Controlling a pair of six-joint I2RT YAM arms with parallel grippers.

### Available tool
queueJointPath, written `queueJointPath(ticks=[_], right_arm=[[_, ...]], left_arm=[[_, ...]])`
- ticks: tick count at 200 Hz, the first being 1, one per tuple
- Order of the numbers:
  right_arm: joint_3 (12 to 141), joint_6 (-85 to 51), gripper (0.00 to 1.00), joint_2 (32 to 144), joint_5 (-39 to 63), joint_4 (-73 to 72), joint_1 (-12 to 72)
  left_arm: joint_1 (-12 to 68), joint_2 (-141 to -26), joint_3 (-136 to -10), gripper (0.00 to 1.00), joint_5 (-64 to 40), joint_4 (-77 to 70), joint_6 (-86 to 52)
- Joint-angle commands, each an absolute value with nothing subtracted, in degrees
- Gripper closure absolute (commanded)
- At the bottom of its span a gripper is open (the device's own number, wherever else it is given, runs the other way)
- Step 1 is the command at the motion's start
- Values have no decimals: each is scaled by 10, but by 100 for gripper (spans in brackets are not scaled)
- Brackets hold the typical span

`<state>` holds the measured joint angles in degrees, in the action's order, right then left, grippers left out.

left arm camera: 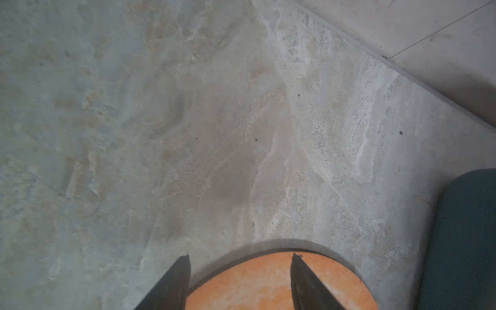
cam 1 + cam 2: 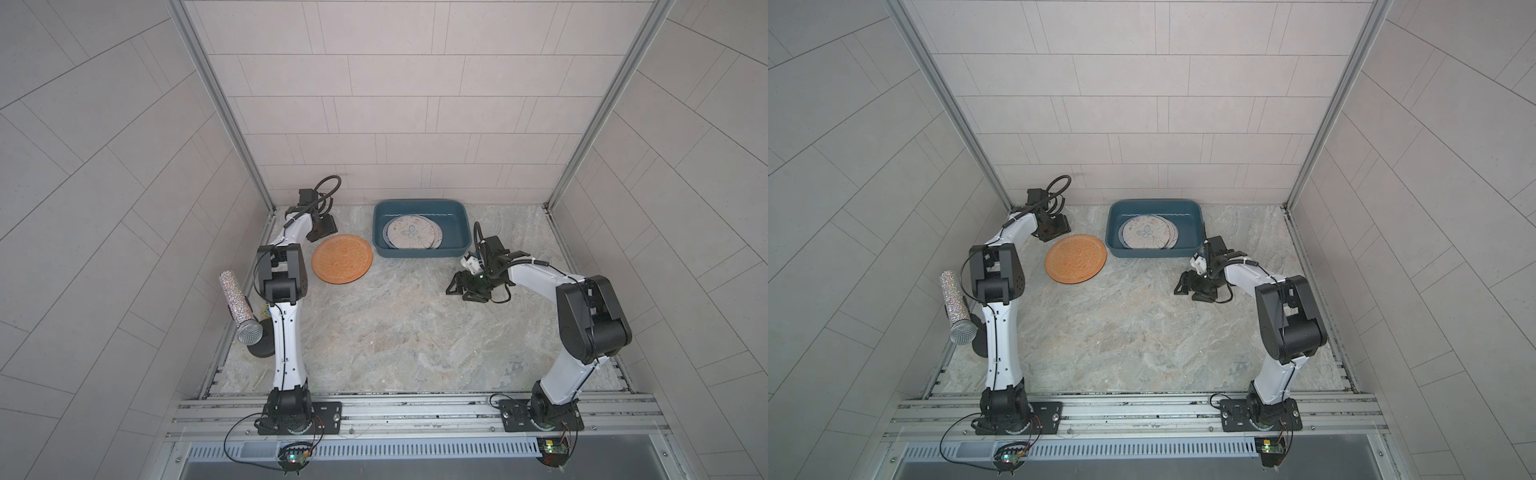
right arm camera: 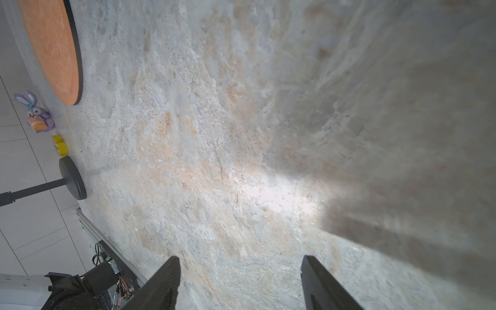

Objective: Put the coasters into the storage box
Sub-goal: Move the coaster to the center of the board.

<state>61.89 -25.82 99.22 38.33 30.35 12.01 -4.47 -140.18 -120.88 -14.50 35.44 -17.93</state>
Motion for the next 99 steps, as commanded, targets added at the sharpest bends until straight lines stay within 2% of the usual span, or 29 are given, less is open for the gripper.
queueJointPath(ticks=[1,99], right_arm=[[631,-260,26,987,381,317,124],[616,-261,26,951,380,322,126]], left_arm=[[-46,-1417,-1223,36,-166,380,-173],[-22,-1431,-1224,36,-174,443,-141]])
